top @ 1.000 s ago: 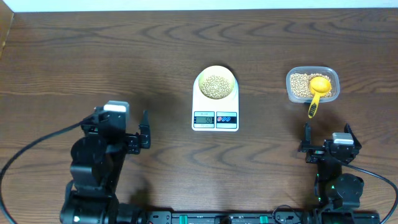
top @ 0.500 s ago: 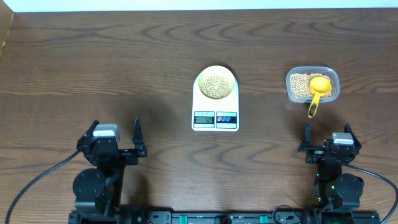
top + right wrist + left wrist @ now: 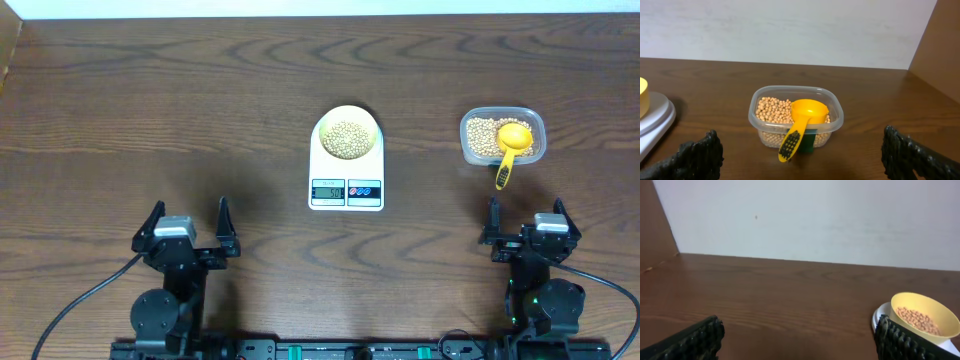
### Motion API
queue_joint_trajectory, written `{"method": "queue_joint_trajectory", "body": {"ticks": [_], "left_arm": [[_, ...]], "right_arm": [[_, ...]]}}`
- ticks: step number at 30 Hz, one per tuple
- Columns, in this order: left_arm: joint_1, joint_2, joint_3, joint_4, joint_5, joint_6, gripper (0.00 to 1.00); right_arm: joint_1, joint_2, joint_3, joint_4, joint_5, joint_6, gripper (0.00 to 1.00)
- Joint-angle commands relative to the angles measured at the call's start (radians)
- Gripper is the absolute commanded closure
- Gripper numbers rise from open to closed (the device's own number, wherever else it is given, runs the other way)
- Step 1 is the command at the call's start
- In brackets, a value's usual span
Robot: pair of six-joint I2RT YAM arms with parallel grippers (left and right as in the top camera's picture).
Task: Scoop item into bowl and weigh 50g on scale
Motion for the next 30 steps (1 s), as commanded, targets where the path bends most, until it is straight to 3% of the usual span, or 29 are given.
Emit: {"method": "queue_joint_trajectory", "body": {"ticks": [1, 11, 23, 30], "left_arm": [[0.035, -0.038, -0.043, 0.039, -0.009, -0.072, 0.02], [0.049, -0.041, -0.099, 0.100, -0.005, -0.084, 0.02], [0.049, -0.041, -0.278, 0.352, -0.005, -0.084, 0.02], [0.056, -0.041, -0.278, 0.329, -0.002, -0.083, 0.02]], "right_arm": [[-0.001, -0.006, -0.001, -0.005, 0.000, -0.010, 0.01], [-0.001, -0.006, -0.001, -0.005, 0.001, -0.010, 0.01], [-0.001, -0.006, -0.001, -0.005, 0.000, -0.010, 0.01], [-0.001, -0.006, -0.001, -0.005, 0.001, -0.010, 0.01]]}}
